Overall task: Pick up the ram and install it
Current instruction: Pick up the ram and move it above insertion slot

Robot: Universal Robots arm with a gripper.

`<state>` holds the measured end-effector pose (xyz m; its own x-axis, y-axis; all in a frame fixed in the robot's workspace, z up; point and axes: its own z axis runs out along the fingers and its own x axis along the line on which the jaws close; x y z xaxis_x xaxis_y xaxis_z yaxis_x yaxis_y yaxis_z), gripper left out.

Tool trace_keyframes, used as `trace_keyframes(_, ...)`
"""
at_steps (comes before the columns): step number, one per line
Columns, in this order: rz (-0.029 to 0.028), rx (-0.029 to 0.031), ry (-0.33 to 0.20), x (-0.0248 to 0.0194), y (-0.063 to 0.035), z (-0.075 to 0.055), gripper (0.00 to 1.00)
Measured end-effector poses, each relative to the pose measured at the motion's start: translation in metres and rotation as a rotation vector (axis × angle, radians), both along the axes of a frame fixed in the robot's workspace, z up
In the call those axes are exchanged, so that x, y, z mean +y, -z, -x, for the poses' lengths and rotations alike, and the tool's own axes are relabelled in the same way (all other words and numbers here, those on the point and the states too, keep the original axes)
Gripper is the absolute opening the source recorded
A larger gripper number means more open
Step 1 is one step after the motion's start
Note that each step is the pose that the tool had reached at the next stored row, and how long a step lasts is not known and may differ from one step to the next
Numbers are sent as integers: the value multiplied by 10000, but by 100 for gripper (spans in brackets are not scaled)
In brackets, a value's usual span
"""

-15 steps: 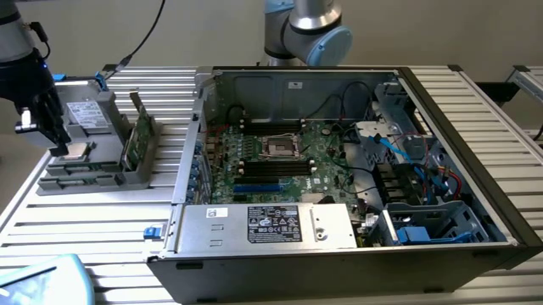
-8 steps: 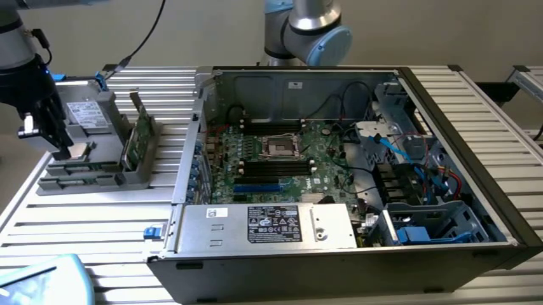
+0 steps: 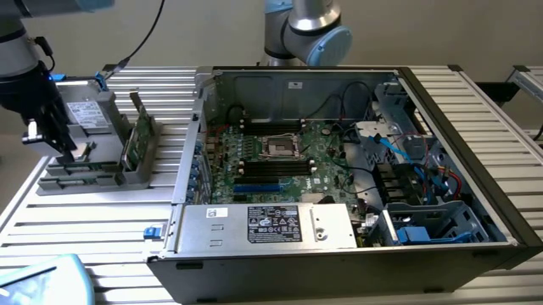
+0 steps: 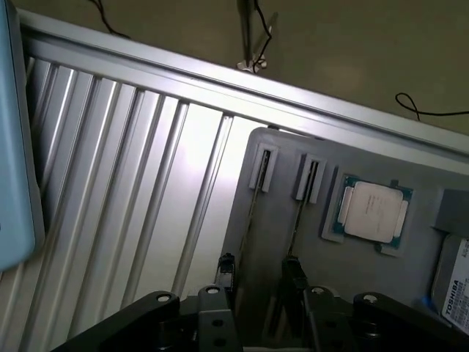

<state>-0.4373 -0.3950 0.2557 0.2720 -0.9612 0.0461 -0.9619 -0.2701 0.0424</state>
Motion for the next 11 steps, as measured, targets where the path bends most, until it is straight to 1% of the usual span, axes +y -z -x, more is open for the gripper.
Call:
trace_keyframes(6,-50,-75,123,-2,69,5,40)
trace_keyframes(11,-52,-160,168,-3,153,45,40)
